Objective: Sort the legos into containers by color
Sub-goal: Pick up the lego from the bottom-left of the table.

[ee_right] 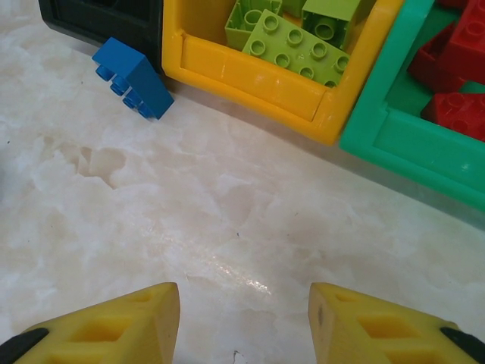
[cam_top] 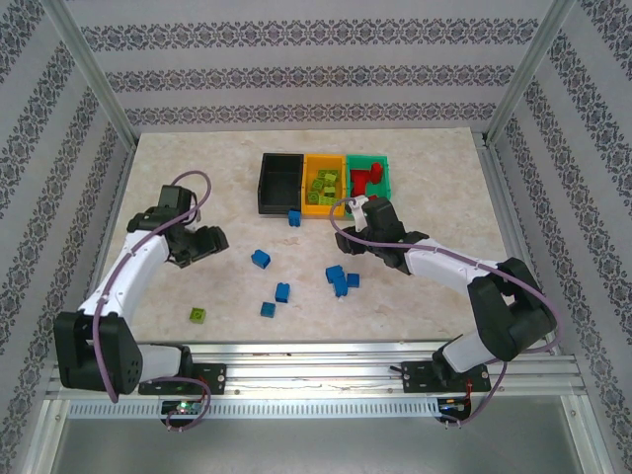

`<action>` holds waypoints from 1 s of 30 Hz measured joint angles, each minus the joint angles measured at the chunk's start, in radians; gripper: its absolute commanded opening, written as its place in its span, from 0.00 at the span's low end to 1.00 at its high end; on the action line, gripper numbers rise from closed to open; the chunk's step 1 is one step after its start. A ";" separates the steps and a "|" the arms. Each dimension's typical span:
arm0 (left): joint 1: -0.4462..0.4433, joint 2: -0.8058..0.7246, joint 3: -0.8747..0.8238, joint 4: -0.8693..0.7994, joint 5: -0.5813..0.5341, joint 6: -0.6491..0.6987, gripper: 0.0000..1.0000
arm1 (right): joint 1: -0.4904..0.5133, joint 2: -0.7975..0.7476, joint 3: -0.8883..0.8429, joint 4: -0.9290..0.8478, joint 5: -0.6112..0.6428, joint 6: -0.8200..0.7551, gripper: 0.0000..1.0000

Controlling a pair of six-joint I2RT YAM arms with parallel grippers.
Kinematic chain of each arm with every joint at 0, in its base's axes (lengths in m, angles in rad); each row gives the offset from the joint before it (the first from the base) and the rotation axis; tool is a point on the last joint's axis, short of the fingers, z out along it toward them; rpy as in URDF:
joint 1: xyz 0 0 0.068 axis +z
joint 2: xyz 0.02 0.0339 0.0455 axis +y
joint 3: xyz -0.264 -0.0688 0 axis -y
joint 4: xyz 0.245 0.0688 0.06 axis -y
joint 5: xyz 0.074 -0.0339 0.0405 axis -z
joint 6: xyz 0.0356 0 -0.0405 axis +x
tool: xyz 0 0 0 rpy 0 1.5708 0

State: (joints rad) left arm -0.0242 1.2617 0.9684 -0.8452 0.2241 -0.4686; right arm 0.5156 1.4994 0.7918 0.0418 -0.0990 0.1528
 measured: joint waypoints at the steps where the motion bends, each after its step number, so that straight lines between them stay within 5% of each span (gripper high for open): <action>1: 0.000 -0.023 -0.018 -0.014 -0.011 -0.016 0.70 | 0.005 0.000 0.000 0.001 0.001 0.000 0.49; 15: 0.000 -0.337 -0.408 -0.046 -0.113 -0.368 0.67 | 0.092 0.013 0.011 -0.016 0.062 -0.031 0.49; 30: 0.000 -0.272 -0.443 -0.021 -0.167 -0.483 0.67 | 0.144 0.053 0.046 -0.038 0.121 -0.075 0.49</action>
State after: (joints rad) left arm -0.0242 0.9897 0.5255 -0.8658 0.0574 -0.9512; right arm 0.6598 1.5520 0.8375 0.0036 0.0219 0.0780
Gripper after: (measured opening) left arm 0.674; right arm 0.490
